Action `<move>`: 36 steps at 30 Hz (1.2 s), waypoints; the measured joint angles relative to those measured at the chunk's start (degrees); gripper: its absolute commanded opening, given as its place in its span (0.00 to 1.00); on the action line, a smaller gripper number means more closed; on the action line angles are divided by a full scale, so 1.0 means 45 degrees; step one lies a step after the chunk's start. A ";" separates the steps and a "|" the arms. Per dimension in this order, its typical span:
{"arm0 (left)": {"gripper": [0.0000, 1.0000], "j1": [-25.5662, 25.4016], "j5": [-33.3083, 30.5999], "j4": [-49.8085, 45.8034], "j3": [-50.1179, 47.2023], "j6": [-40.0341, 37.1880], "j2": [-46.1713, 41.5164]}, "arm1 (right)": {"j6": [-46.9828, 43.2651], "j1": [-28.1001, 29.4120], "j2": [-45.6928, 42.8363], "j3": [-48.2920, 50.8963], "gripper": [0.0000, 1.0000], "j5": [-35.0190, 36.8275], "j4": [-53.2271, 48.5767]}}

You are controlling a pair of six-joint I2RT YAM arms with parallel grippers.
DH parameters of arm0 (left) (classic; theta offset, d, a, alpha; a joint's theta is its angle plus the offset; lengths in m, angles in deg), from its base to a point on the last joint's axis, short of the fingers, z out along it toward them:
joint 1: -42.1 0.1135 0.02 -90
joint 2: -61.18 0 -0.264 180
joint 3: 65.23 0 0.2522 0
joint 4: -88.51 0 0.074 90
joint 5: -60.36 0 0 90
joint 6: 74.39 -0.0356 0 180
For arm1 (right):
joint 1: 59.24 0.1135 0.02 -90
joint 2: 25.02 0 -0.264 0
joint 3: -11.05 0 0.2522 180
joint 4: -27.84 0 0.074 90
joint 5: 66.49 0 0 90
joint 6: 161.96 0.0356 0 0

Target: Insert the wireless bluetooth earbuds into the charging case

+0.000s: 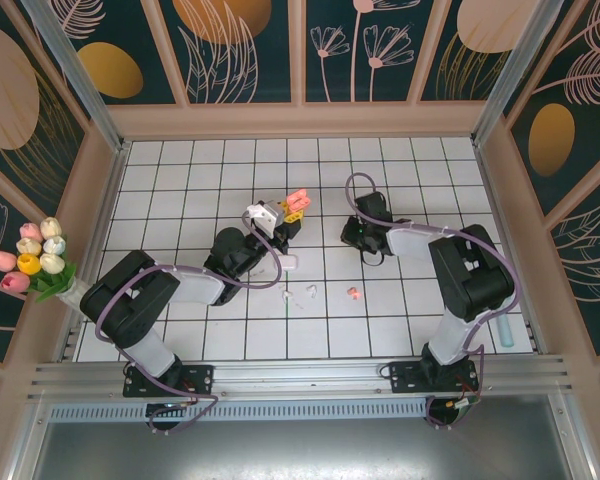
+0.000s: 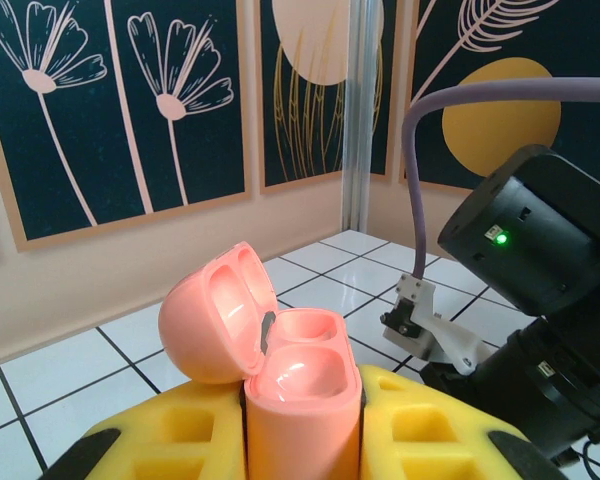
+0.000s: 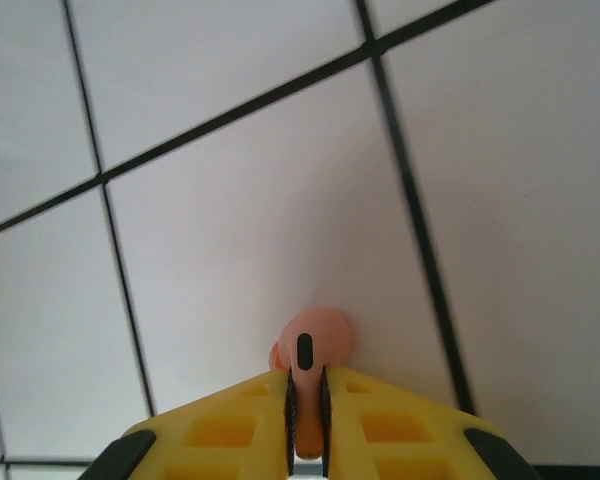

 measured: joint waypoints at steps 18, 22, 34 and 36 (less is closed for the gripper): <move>0.00 0.0000 0.0000 -0.0010 0.0000 0.0000 -0.0170 | 0.1860 -0.0860 -0.1520 0.2997 0.32 -0.3531 0.2171; 0.00 0.0000 0.0000 -0.0015 0.0000 0.0000 -0.0209 | 0.1885 -0.0899 -0.3070 0.3308 0.34 -0.3021 0.1307; 0.00 0.0233 -0.0126 -0.0199 -0.0126 -0.0097 -0.0437 | -0.0457 0.0228 -0.2992 -0.0112 0.46 0.0821 -0.2555; 0.00 0.0384 -0.0151 -0.0204 -0.0219 -0.0097 -0.0602 | -0.0753 0.0549 -0.2399 -0.0636 0.46 0.1379 -0.3026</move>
